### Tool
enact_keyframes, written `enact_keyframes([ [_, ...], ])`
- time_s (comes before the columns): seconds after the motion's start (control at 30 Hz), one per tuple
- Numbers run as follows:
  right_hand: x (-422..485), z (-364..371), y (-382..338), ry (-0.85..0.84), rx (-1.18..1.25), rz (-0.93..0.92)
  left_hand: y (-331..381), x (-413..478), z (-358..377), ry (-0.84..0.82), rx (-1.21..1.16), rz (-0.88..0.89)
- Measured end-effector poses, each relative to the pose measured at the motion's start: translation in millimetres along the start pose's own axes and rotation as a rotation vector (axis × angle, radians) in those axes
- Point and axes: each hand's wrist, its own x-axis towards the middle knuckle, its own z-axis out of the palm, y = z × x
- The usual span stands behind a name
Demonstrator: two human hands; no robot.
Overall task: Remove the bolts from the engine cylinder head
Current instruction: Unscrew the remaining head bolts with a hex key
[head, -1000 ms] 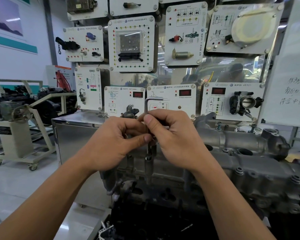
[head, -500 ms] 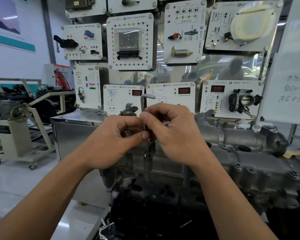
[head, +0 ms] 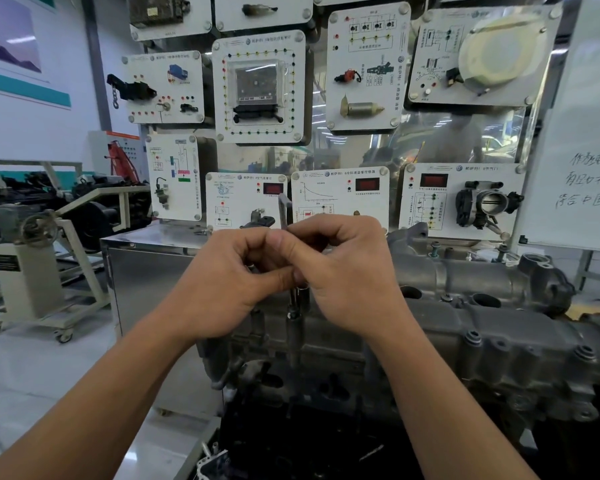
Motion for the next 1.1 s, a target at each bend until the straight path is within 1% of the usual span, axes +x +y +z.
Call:
enact_keyframes([
  [0.07, -0.5, -0.4, -0.7, -0.038, -0.016, 0.006, 0.3, -1.2, -1.7, -0.01, 0.017, -0.015],
  [0.13, -0.7, -1.8, -1.7, -0.074, -0.054, 0.004, 1.6, -3.1, -4.8, -0.063, 0.04, -0.032],
  [0.23, 0.3, -5.0, -3.2, -0.112, -0.11, 0.011, 0.9, -3.2, -8.5, -0.131, 0.007, -0.056],
  [0.3, 0.2, -5.5, -2.6, -0.127, -0.139, 0.015, -0.3, -2.7, -7.8, -0.11, 0.016, -0.063],
  [0.4, -0.8, -4.7, -3.1, -0.115, -0.137, 0.008, -2.1, -2.3, -5.1, -0.031, 0.015, -0.064],
  [0.6, -3.8, -0.1, -4.0, 0.065, -0.062, 0.005, -0.3, -1.2, -1.7, -0.002, -0.022, -0.014],
  [0.67, -3.9, 1.2, -4.5, 0.082, -0.051, 0.007, -0.3, -1.1, -0.8, -0.004, -0.012, -0.014],
  [0.77, -2.3, 0.3, -4.3, 0.028, -0.066, -0.003, -0.9, -2.3, -3.0, -0.046, 0.03, -0.034],
  [0.87, -1.9, -0.3, -4.9, -0.06, -0.112, -0.017, -0.9, -3.8, -6.7, -0.102, -0.027, -0.043],
  [0.97, -1.4, -0.7, -5.6, -0.104, -0.138, -0.022, 0.2, -3.6, -7.0, -0.083, -0.074, -0.056],
  [1.1, -1.2, -2.8, -5.2, -0.065, -0.094, -0.039, 2.6, -2.8, -0.7, -0.025, -0.06, -0.019],
])
